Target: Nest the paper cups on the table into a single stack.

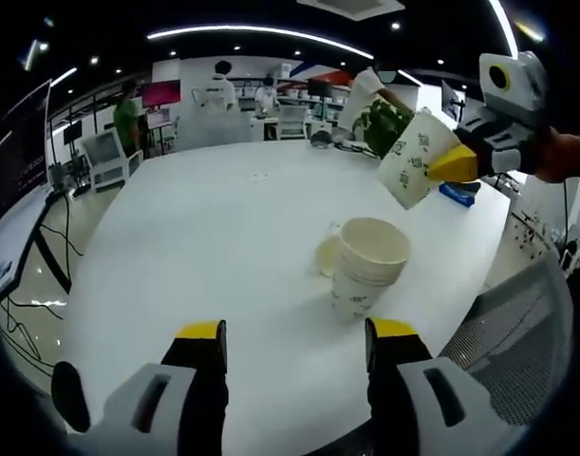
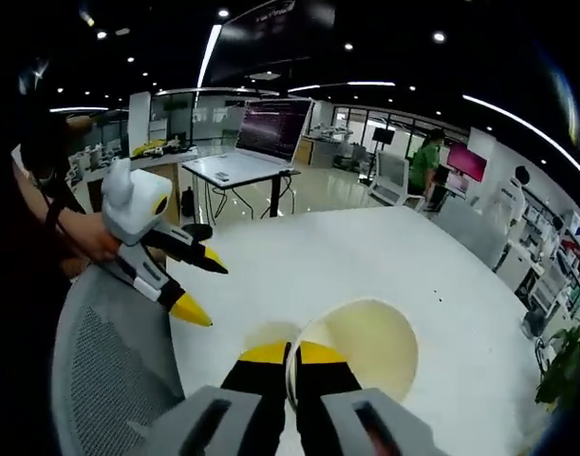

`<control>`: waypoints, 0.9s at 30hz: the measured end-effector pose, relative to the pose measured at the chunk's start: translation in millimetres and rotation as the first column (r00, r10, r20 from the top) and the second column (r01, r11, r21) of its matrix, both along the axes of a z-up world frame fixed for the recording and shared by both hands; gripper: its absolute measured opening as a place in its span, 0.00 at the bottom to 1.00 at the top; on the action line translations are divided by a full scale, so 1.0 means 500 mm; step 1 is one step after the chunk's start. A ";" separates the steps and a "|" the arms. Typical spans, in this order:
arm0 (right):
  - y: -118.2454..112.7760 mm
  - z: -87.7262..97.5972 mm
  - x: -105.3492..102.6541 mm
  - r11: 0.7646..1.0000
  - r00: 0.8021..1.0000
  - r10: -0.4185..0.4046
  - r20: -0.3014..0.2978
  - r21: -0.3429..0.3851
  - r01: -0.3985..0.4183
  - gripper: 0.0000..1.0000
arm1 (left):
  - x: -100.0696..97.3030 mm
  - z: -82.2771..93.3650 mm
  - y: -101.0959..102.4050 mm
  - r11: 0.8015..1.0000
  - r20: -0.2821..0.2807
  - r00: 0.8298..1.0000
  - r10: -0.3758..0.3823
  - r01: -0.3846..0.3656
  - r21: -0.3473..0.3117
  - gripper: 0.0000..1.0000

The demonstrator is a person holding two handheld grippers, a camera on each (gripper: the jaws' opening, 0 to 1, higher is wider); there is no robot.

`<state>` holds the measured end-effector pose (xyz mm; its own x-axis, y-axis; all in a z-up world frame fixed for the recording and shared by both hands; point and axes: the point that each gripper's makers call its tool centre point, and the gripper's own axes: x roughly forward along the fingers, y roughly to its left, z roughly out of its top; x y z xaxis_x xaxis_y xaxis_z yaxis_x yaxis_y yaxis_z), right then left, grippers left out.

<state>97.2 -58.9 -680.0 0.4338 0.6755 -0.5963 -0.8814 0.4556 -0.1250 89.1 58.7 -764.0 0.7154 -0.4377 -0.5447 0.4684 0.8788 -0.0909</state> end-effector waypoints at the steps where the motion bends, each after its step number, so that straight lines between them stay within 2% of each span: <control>1: 0.006 -0.003 -0.003 1.000 1.000 0.011 0.000 -0.006 -0.011 0.00 | 0.000 0.000 0.000 1.000 0.000 1.000 0.000 0.000 0.000 0.58; 5: 0.026 -0.029 -0.015 0.997 0.998 0.055 -0.015 -0.053 -0.055 0.00 | -0.001 0.002 -0.001 1.000 0.003 1.000 0.000 0.000 -0.001 0.58; 10: 0.045 -0.044 -0.023 0.994 0.996 0.080 -0.028 -0.073 -0.082 0.00 | -0.002 0.002 -0.001 1.000 0.004 1.000 -0.003 0.003 -0.002 0.58; 20: 0.054 -0.056 -0.018 0.991 0.996 0.088 -0.034 -0.096 -0.091 0.00 | -0.004 -0.002 -0.003 1.000 0.000 1.000 -0.012 0.012 -0.001 0.58; 27: 0.053 -0.077 -0.014 0.989 0.995 0.084 -0.049 -0.119 -0.090 0.01 | -0.009 0.004 -0.008 1.000 -0.005 1.000 -0.016 0.016 -0.003 0.58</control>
